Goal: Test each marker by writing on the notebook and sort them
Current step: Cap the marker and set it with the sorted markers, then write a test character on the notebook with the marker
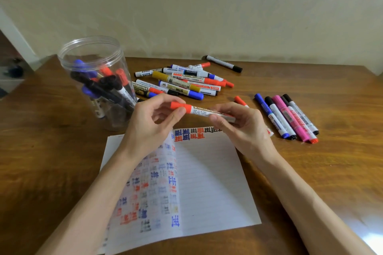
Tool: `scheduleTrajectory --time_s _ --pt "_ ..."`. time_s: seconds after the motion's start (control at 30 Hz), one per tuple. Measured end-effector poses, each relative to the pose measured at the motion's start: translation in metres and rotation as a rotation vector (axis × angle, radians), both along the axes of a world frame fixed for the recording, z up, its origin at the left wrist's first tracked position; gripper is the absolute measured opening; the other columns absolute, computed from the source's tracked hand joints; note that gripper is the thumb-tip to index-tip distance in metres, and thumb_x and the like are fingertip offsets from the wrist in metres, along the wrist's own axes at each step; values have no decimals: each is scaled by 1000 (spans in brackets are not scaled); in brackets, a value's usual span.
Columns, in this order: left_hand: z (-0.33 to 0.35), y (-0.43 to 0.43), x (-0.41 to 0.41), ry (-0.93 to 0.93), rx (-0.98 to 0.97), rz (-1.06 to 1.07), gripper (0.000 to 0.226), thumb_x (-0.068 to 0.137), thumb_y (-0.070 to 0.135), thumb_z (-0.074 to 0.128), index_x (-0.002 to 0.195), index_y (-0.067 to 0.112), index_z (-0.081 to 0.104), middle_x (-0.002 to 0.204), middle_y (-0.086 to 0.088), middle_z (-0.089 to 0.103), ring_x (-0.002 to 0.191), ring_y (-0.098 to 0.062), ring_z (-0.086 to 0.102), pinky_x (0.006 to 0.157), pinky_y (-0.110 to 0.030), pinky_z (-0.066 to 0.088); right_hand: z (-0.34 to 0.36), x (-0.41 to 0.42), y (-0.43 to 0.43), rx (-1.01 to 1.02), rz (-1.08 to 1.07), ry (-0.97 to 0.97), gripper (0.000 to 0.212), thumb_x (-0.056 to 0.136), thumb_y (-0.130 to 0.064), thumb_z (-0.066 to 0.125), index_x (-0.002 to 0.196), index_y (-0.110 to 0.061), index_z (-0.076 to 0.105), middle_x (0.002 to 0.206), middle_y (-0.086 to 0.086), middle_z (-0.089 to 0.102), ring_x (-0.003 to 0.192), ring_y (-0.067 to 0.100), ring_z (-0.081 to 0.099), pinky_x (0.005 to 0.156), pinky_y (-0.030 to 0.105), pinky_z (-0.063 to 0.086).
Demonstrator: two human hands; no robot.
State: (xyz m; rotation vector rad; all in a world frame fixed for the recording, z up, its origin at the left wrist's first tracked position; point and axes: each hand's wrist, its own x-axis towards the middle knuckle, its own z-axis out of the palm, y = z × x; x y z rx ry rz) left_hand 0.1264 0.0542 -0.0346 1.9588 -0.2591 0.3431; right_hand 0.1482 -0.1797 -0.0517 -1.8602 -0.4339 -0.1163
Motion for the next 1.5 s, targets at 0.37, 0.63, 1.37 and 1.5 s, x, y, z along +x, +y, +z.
scheduleTrajectory --time_s 0.37,0.63,1.37,1.5 --pt "68 11 -3 -266 -295 166 21 99 20 68 119 14 71 104 4 74 93 -5 70 76 -15 53 -10 -14 28 -238 54 -95 24 89 -37 84 110 -33 74 106 -18 70 100 6 68 83 18 52" --pt "129 51 5 -561 -244 306 17 101 22 65 118 19 67 109 -7 72 100 -16 71 88 -28 56 -11 -30 48 -424 340 -272 23 92 -47 78 106 -30 83 117 -17 71 114 -4 59 99 24 48" --pt "97 87 23 -393 -113 476 33 100 13 63 133 15 61 116 -2 75 106 -11 73 94 -26 57 -18 -33 50 -490 337 -261 31 90 -62 73 108 -37 79 120 -26 61 116 -2 52 102 25 42" --pt "90 88 22 -405 23 466 29 97 13 68 124 13 57 111 -3 75 104 -11 73 93 -32 59 -16 -33 50 -494 343 -250 33 89 -62 74 109 -36 79 121 -25 62 117 -1 52 102 23 41"
